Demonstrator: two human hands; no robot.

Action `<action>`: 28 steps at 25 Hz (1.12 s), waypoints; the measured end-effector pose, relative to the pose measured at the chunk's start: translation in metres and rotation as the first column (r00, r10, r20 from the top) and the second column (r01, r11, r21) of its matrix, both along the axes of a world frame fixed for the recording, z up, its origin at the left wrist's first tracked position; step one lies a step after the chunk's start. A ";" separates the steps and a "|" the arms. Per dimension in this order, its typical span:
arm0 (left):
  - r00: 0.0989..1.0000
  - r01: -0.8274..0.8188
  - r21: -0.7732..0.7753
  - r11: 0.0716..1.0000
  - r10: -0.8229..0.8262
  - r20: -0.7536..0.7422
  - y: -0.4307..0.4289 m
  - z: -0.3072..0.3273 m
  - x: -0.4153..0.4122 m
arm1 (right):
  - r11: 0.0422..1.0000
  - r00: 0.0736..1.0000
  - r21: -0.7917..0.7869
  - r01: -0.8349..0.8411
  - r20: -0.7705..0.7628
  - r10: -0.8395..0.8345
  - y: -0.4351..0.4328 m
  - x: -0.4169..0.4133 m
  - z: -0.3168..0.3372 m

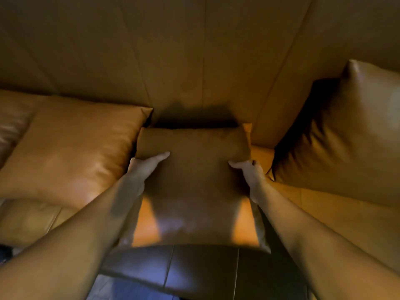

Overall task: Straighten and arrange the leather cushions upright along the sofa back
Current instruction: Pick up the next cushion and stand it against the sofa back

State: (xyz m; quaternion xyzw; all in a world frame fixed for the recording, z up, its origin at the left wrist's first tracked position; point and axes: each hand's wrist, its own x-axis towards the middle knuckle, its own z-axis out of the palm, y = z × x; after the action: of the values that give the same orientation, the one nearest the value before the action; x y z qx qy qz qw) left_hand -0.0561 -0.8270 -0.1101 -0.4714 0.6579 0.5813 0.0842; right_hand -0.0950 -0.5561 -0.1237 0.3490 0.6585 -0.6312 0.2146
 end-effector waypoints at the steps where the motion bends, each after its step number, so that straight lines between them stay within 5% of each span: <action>1: 1.000 0.013 0.025 1.000 -0.012 -0.015 -0.001 0.007 -0.001 | 1.000 0.999 -0.018 0.007 -0.032 -0.008 0.003 0.001 0.006; 8: 0.978 0.079 0.060 0.995 -0.065 -0.196 0.014 0.081 -0.032 | 0.991 0.967 -0.131 0.036 -0.245 -0.068 0.034 -0.008 0.071; 13: 0.931 0.026 0.017 1.000 -0.018 -0.365 0.026 0.143 -0.057 | 0.996 0.927 -0.045 -0.073 -0.371 0.051 0.045 -0.025 0.113; 20: 0.967 0.113 0.193 0.975 -0.063 -0.246 0.012 0.134 -0.079 | 0.987 0.949 -0.058 -0.148 -0.289 0.126 0.042 -0.050 0.108; 28: 0.960 -0.057 0.097 0.994 0.081 -0.267 0.026 0.121 -0.104 | 1.000 0.923 0.000 -0.018 -0.385 0.016 0.022 -0.068 0.100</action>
State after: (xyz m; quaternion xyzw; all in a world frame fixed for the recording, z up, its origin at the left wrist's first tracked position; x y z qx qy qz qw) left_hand -0.1604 -0.8011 0.0112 -0.4062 0.6200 0.6712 -0.0058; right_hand -0.1629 -0.5339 -0.0236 0.2122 0.6898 -0.6867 0.0872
